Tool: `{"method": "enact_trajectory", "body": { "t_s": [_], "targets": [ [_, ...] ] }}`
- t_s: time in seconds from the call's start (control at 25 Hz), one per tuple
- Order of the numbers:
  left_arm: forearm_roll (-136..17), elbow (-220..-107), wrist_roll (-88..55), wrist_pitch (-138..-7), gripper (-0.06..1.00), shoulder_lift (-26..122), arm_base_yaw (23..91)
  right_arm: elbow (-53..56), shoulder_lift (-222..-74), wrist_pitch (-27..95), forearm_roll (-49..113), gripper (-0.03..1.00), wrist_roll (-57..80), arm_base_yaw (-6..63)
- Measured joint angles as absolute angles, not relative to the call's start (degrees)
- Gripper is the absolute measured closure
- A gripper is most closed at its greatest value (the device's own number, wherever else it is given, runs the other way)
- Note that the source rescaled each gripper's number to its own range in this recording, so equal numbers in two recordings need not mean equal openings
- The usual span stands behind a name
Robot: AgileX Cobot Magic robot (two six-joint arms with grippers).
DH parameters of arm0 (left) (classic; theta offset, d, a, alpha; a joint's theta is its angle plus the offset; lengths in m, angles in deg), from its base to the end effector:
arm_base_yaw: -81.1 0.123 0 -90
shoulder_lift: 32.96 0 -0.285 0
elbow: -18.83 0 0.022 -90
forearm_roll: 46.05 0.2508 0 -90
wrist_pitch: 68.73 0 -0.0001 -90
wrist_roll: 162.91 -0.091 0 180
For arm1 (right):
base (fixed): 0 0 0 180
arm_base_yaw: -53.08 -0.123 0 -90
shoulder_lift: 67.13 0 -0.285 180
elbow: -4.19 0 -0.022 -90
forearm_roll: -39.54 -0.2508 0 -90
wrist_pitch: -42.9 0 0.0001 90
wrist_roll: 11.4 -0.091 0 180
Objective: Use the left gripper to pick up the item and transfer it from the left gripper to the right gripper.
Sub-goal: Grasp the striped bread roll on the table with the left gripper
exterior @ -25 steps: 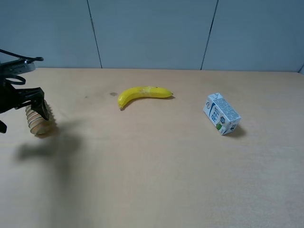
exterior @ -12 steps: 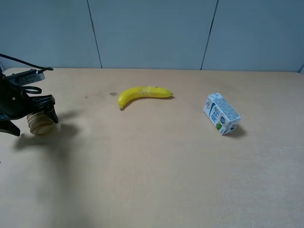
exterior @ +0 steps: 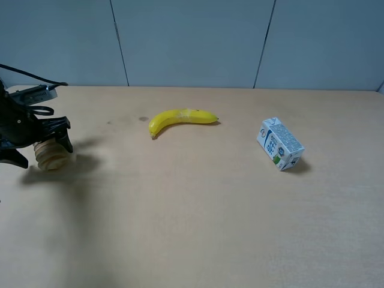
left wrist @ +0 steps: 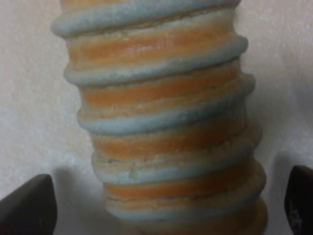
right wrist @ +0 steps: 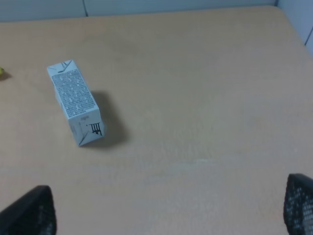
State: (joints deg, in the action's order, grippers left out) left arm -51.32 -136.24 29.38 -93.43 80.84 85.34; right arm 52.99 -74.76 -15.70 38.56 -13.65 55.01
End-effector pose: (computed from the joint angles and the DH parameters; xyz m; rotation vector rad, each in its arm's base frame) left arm 0.3223 0.0204 0.1226 -0.5203 2.8074 -0.1012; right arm -0.0032 0.0014 0.2793 0.0728 2.0063 0.0239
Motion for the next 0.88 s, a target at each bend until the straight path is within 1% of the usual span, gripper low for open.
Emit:
{"method": "enact_trajectory", "body": {
  "t_s": [0.24, 0.52, 0.6, 0.68, 0.76, 0.84, 0.88],
  "targets": [
    [-50.20, -136.24, 32.36, -95.55, 0.14, 80.84, 85.34, 52.99, -74.76, -15.70, 38.56, -0.03, -13.65, 55.01],
    [-49.97, -136.47, 33.77, -95.79, 0.17, 82.19, 85.34, 52.99, -74.76, -15.70, 38.56, -0.03, -13.65, 55.01],
    [-49.97, -136.47, 33.77, -95.91, 0.21, 83.11, 85.34, 52.99, -74.76, -15.70, 38.56, -0.03, -13.65, 55.01],
    [-50.03, -136.47, 33.64, -95.93, 0.29, 83.32, 85.34, 52.99, -74.76, -15.70, 38.56, -0.03, -13.65, 55.01],
    [-50.02, -136.47, 33.18, -96.17, 0.43, 83.38, 85.34, 52.99, -74.76, -15.70, 38.56, -0.03, -13.65, 55.01],
    [-50.02, -136.47, 33.07, -96.73, 0.61, 83.38, 85.34, 52.99, -74.76, -15.70, 38.56, -0.03, -13.65, 55.01],
    [-50.02, -136.47, 33.07, -96.95, 0.66, 83.38, 85.34, 52.99, -74.76, -15.70, 38.56, -0.03, -13.65, 55.01]
  ]
}}
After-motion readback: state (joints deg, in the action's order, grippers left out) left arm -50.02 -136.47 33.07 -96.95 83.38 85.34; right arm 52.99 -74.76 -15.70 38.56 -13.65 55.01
